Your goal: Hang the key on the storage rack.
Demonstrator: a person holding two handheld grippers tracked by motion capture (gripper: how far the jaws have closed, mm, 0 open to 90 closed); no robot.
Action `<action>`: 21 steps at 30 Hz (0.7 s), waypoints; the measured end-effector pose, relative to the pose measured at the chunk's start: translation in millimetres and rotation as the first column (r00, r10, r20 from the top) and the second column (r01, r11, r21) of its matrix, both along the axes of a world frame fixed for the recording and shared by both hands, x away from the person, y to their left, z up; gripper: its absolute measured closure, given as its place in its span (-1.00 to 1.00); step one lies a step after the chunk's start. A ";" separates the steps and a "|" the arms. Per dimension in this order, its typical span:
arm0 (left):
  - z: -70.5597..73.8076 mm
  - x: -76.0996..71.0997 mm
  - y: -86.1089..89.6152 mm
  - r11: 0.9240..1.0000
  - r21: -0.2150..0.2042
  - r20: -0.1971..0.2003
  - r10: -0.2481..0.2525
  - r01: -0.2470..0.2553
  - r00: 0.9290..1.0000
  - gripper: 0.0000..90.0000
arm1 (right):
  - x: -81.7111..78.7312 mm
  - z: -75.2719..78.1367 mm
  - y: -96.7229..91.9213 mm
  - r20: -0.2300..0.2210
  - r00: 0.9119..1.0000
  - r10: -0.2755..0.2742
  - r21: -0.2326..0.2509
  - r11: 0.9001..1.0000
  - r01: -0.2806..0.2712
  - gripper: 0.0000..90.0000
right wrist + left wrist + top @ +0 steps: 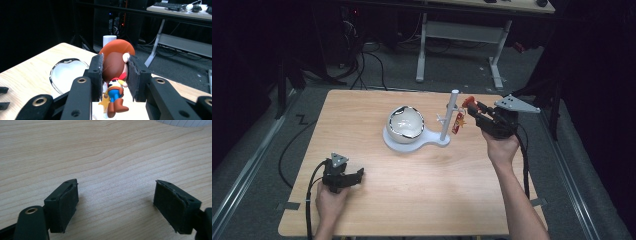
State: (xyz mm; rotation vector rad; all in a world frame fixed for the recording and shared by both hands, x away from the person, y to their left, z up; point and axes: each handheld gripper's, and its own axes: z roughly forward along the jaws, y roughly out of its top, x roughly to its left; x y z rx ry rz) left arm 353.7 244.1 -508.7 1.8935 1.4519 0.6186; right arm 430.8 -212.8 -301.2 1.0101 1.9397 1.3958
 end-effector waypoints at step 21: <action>0.0 0.0 0.2 1.000 -0.001 0.000 0.000 0.000 1.000 -0.54 | 12.6 -7.2 -2.0 -0.029 0.999 -0.023 0.000 1.000 0.023 0.50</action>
